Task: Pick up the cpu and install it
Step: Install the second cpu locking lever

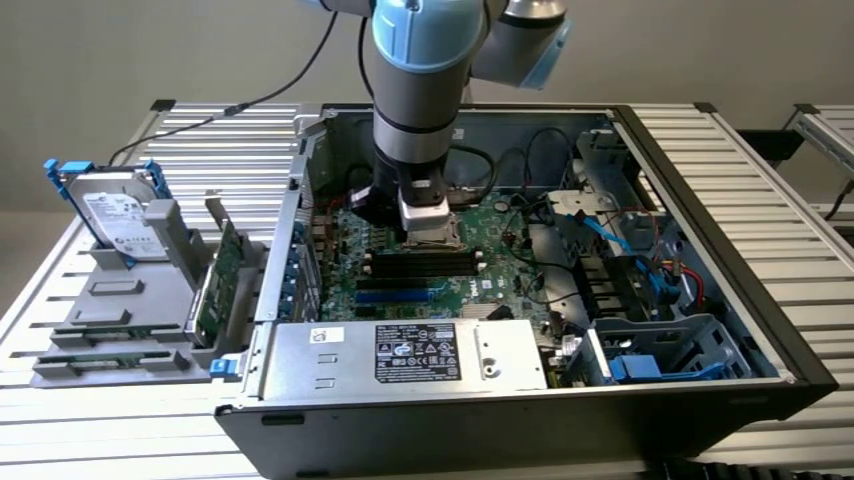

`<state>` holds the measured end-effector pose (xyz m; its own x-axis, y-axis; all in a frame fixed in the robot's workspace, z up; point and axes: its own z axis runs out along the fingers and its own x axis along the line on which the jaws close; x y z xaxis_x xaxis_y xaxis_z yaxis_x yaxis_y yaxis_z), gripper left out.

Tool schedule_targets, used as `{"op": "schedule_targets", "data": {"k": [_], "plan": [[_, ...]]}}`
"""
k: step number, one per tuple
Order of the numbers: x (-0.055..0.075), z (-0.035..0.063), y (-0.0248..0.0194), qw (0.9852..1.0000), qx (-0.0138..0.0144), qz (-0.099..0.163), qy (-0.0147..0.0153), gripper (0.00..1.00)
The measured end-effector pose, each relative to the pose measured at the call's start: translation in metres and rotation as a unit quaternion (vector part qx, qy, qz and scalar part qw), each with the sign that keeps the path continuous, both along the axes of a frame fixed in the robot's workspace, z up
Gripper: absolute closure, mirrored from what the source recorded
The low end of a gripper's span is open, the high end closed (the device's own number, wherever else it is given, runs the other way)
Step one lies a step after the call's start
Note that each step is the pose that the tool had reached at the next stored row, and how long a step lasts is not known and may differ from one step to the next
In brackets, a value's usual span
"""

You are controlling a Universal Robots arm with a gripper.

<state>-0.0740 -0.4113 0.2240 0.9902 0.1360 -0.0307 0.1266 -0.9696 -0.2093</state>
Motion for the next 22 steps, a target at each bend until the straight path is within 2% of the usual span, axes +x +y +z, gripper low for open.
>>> {"op": "schedule_targets", "data": {"k": [22], "plan": [[-0.0050, -0.0100, 0.0002, 1.0000, 0.0001, 0.000, 0.0000, 0.89]]}}
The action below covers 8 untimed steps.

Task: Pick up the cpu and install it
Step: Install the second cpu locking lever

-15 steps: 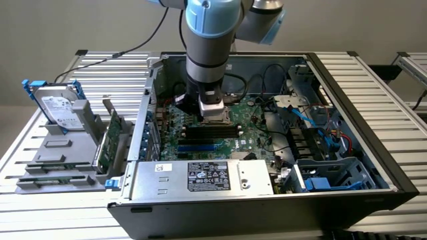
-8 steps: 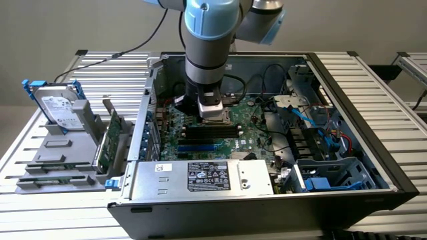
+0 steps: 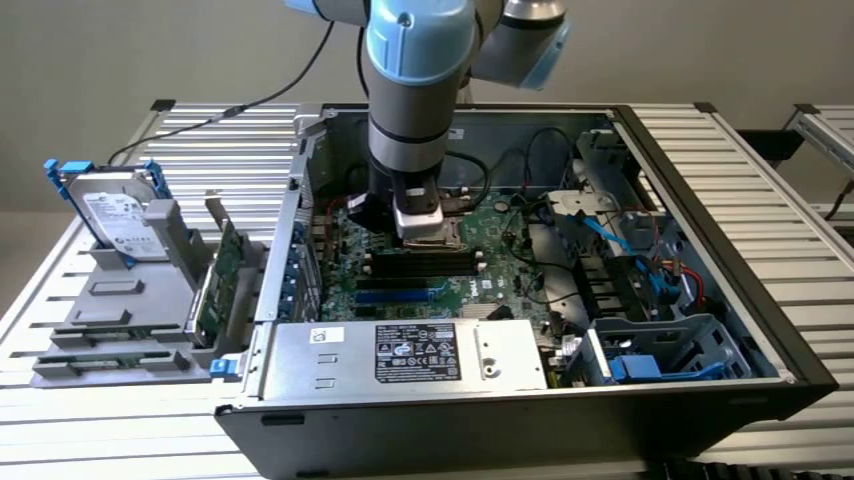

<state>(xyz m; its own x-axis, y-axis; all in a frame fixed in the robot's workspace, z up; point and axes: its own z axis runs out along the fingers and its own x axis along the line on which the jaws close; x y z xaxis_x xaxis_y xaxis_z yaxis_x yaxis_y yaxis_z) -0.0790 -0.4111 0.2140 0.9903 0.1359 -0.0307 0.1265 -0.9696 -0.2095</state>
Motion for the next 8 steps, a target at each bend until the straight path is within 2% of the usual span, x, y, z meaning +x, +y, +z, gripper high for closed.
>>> {"op": "schedule_targets", "data": {"k": [4, 8], "plan": [[0.0000, -0.0004, 0.0002, 1.0000, 0.0012, 0.000, -0.0001, 0.89], [-0.0001, -0.0006, 0.0004, 1.0000, 0.0036, 0.000, 0.0000, 0.89]]}}
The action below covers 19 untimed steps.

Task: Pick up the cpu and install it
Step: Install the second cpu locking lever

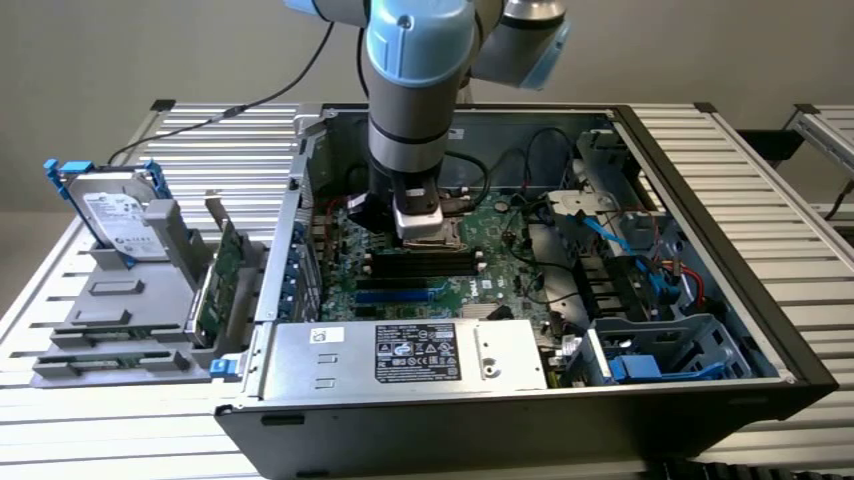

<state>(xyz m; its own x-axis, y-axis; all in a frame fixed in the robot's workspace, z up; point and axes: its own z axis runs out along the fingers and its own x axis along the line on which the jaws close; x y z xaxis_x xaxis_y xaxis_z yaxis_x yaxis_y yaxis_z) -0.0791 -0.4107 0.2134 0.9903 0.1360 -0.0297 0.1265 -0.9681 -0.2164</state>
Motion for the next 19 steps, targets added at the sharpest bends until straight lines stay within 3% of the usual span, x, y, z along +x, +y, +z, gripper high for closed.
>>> {"op": "schedule_targets", "data": {"k": [10, 19], "plan": [[0.0000, -0.0028, 0.0001, 1.0000, 0.0038, 0.000, 0.0000, 0.89], [-0.0003, -0.0053, 0.0001, 1.0000, 0.0040, 0.000, 0.0001, 0.89]]}}
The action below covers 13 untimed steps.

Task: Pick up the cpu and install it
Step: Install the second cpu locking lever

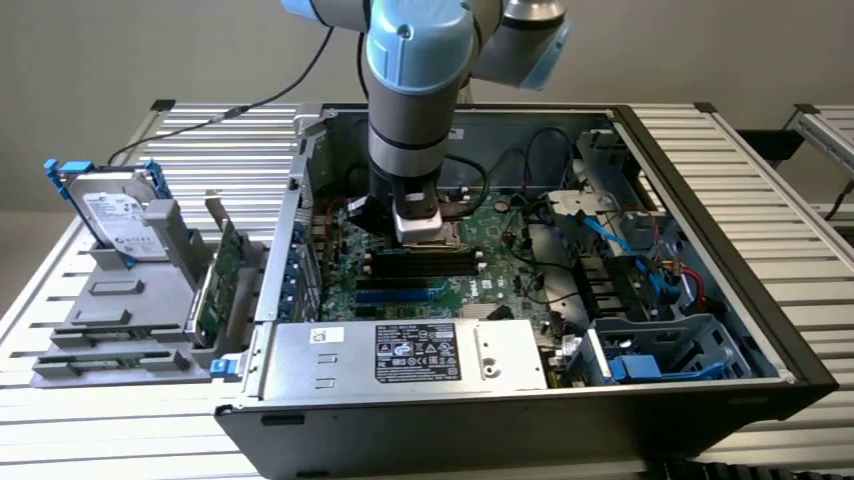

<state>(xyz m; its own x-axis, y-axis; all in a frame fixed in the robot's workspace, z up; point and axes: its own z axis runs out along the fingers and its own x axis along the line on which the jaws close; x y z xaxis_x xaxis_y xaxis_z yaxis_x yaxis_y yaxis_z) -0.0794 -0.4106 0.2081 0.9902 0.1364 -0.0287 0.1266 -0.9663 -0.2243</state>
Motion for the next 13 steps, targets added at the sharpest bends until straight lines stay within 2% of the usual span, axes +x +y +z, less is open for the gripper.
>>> {"op": "schedule_targets", "data": {"k": [13], "plan": [[-0.0019, -0.0026, 0.0002, 1.0000, 0.0007, -0.002, 0.0003, 0.89]]}}
